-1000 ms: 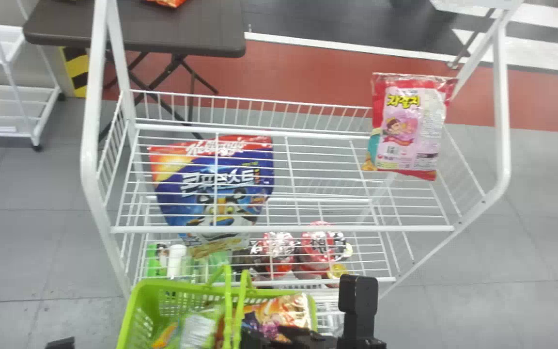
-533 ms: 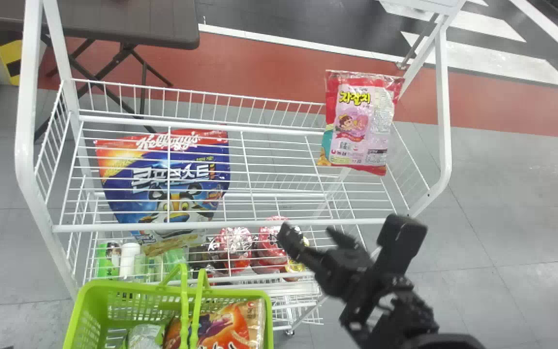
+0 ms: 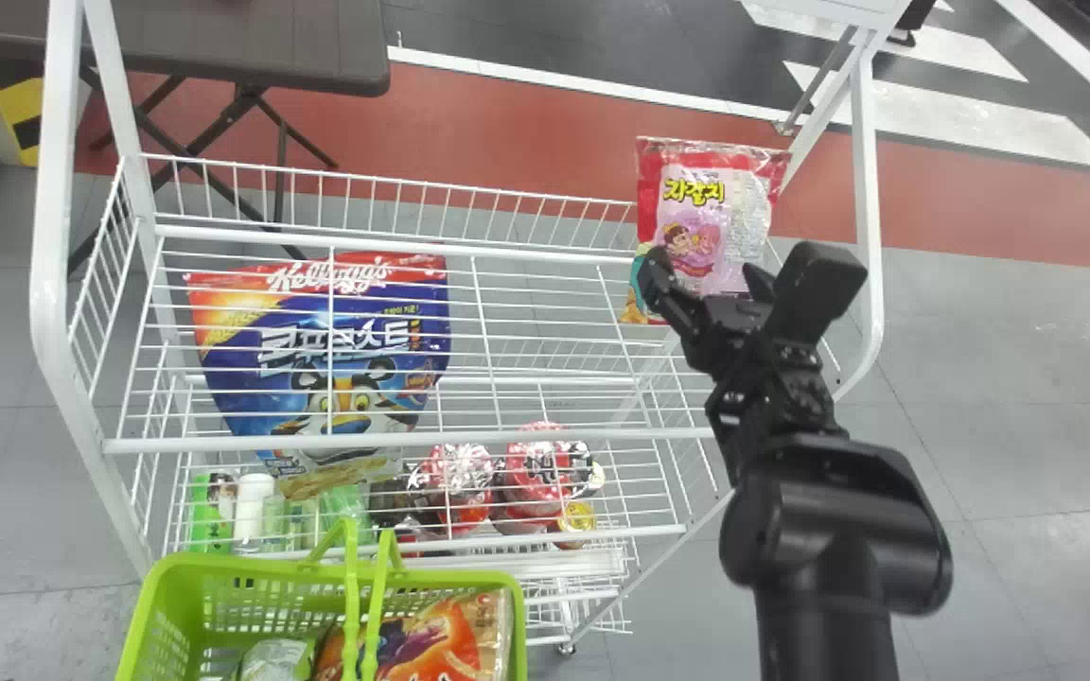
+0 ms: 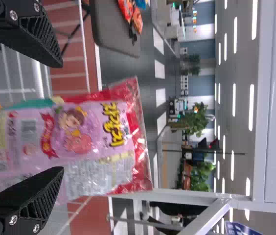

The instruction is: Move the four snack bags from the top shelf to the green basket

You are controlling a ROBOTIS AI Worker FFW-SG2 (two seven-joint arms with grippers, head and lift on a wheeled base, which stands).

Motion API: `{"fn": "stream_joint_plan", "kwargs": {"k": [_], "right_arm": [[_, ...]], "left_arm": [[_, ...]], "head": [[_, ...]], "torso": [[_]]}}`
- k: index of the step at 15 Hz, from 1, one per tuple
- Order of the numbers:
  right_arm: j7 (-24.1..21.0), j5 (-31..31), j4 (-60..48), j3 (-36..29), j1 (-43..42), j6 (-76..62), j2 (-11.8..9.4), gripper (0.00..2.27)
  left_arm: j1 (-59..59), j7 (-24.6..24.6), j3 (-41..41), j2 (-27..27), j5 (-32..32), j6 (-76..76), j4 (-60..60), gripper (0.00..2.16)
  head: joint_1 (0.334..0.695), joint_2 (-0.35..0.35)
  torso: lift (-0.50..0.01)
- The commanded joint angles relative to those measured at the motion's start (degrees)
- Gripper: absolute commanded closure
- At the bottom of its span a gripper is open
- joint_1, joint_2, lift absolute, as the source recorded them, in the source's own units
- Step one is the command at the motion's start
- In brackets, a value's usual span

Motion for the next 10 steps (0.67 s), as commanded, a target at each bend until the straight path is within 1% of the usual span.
{"fn": "stream_joint_plan", "kwargs": {"k": [1,3,4,5,6,7,8,9,10], "right_arm": [[1.4,4.6,7.7,-2.1,-7.2,-0.1,-0.2,0.07],[3.5,6.5,11.3,-3.8,-10.9,0.1,-0.3,0.07],[3.5,7.1,12.8,-4.1,-12.2,0.5,-0.5,0.07],[3.5,7.6,14.2,-4.2,-13.1,1.2,-1.2,0.07],[3.6,7.6,15.7,-4.2,-13.8,2.2,-2.0,0.14],[4.8,7.4,17.2,-3.9,-14.8,5.2,-3.2,0.27],[7.6,7.1,18.1,-4.3,-15.6,7.0,-3.4,0.69],[8.5,6.6,17.9,-4.4,-15.2,10.1,-3.4,1.64],[9.3,6.2,17.2,-4.4,-14.0,10.1,-3.3,2.11]], "left_arm": [[-0.1,0.1,0.2,0.0,0.1,0.1,0.2,1.67],[-0.4,0.2,0.2,-0.1,0.1,-0.1,0.6,1.67],[-0.5,0.2,0.2,-0.1,0.1,0.1,0.7,1.67],[-0.5,0.3,0.2,-0.1,0.1,0.1,0.8,1.67],[-0.5,0.3,0.3,-0.1,0.1,0.1,0.9,1.67],[-0.6,0.3,0.4,-0.1,0.1,0.1,1.0,1.67],[-0.7,0.3,0.4,-0.2,0.1,0.1,1.1,1.67],[-0.7,0.3,0.4,-0.3,0.0,0.1,1.1,1.67],[-0.8,0.4,0.4,-0.4,-0.1,0.1,1.1,1.67]], "head": [[0.695,-0.350],[0.695,-0.350],[0.695,-0.350],[0.695,-0.350],[0.695,-0.350],[0.695,-0.350],[0.695,-0.350],[0.695,-0.350],[0.695,-0.350]], "torso": [[0.000],[0.000],[0.000],[0.000],[0.000],[0.000],[0.000],[0.000],[0.000]]}}
